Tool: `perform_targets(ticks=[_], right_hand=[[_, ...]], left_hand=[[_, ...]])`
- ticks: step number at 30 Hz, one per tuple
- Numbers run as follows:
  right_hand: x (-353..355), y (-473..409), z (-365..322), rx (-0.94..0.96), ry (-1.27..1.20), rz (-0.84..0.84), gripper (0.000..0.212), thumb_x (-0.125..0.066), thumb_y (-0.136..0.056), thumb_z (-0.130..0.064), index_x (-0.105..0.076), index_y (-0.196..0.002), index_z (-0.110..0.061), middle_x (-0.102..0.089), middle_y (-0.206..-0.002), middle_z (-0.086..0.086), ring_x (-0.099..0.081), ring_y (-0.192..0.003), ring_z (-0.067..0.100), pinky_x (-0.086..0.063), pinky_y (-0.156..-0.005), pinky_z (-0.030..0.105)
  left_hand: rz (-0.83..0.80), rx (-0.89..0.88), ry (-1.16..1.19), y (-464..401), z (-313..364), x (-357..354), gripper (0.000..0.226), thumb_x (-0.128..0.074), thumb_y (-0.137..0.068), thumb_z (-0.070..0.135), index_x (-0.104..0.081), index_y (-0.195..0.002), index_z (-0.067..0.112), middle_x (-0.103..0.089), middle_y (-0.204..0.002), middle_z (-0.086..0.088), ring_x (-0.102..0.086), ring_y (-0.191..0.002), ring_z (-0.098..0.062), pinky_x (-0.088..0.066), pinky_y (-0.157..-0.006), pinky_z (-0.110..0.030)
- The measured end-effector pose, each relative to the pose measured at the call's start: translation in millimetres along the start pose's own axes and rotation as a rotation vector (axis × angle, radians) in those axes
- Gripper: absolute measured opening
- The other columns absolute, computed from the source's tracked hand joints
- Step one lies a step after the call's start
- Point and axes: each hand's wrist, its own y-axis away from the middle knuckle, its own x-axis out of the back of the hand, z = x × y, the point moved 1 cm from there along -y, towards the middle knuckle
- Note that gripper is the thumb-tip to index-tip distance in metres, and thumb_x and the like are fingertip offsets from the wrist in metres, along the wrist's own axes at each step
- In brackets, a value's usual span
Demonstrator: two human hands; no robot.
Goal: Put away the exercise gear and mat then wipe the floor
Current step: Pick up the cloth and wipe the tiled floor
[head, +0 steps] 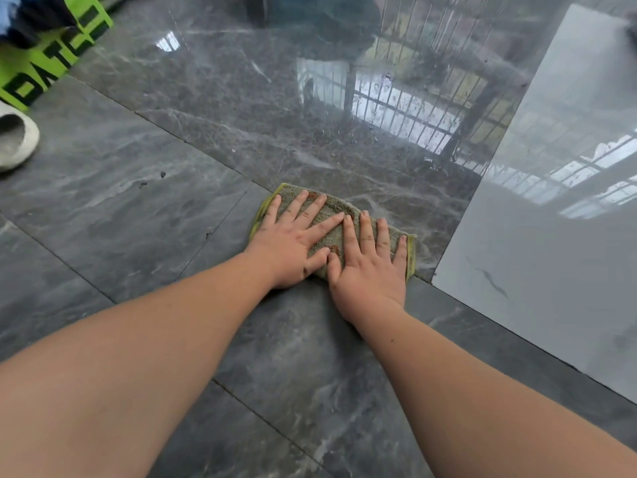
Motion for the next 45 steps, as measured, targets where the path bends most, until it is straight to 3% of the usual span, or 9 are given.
perform_targets(ticks=[8, 15, 25, 33, 40, 45], right_hand=[[8.4, -8.2, 1.5, 0.011, -0.014, -0.062, 0.066, -0.008, -0.098, -0.058, 0.015, -0.155, -0.033, 0.022, -0.163, -0.006, 0.025, -0.148, 0.021, 0.016, -0.117, 0.054], [23.0, -14.5, -0.2, -0.013, -0.021, -0.256, 0.069, -0.007, -0.097, -0.061, 0.022, -0.152, -0.032, 0.030, -0.160, -0.006, 0.033, -0.145, 0.021, 0.019, -0.116, 0.055], [18.6, -15.9, 1.8, 0.007, -0.008, -0.173, 0.068, -0.012, -0.099, -0.059, 0.021, -0.151, -0.031, 0.028, -0.158, -0.004, 0.026, -0.148, 0.025, 0.017, -0.116, 0.056], [18.4, -19.5, 5.7, 0.030, -0.070, -0.208, 0.069, -0.017, -0.100, -0.059, 0.017, -0.152, -0.029, 0.026, -0.159, -0.003, 0.021, -0.149, 0.027, 0.017, -0.116, 0.057], [14.4, -17.2, 5.2, 0.008, -0.047, -0.141, 0.069, -0.024, -0.100, -0.055, -0.001, -0.158, -0.026, 0.008, -0.164, -0.001, 0.010, -0.152, 0.026, 0.005, -0.119, 0.059], [3.8, -19.6, 1.6, -0.047, -0.060, -0.046, 0.067, -0.029, -0.097, -0.053, -0.016, -0.156, -0.027, -0.004, -0.163, -0.004, -0.004, -0.152, 0.023, -0.002, -0.120, 0.057]], left_hand=[[-0.088, -0.025, 0.006, -10.8, -3.9, 9.4, 0.065, -0.010, -0.091, 0.062, 0.026, -0.144, 0.049, 0.027, -0.160, 0.004, 0.025, -0.147, -0.024, 0.011, -0.116, -0.059], [-0.246, -0.053, 0.064, -16.9, -7.3, 20.6, 0.064, -0.011, -0.096, 0.061, 0.031, -0.142, 0.047, 0.037, -0.156, 0.003, 0.036, -0.142, -0.026, 0.019, -0.112, -0.061], [-0.219, -0.057, 0.054, -18.8, -10.1, 19.7, 0.066, -0.015, -0.097, 0.063, 0.031, -0.141, 0.047, 0.036, -0.155, 0.004, 0.033, -0.143, -0.026, 0.018, -0.112, -0.061], [-0.365, -0.018, 0.038, -23.3, -5.9, 29.0, 0.068, -0.018, -0.097, 0.061, 0.033, -0.140, 0.047, 0.034, -0.157, 0.001, 0.034, -0.143, -0.028, 0.019, -0.112, -0.061], [-0.287, -0.051, 0.010, -18.4, -6.2, 23.6, 0.066, -0.012, -0.095, 0.062, 0.031, -0.142, 0.045, 0.036, -0.154, 0.000, 0.031, -0.144, -0.028, 0.017, -0.113, -0.061], [-0.047, -0.109, -0.008, -22.5, -9.9, 5.1, 0.066, -0.020, -0.095, 0.059, 0.005, -0.153, 0.040, 0.008, -0.163, -0.003, 0.010, -0.151, -0.028, 0.001, -0.117, -0.062]])
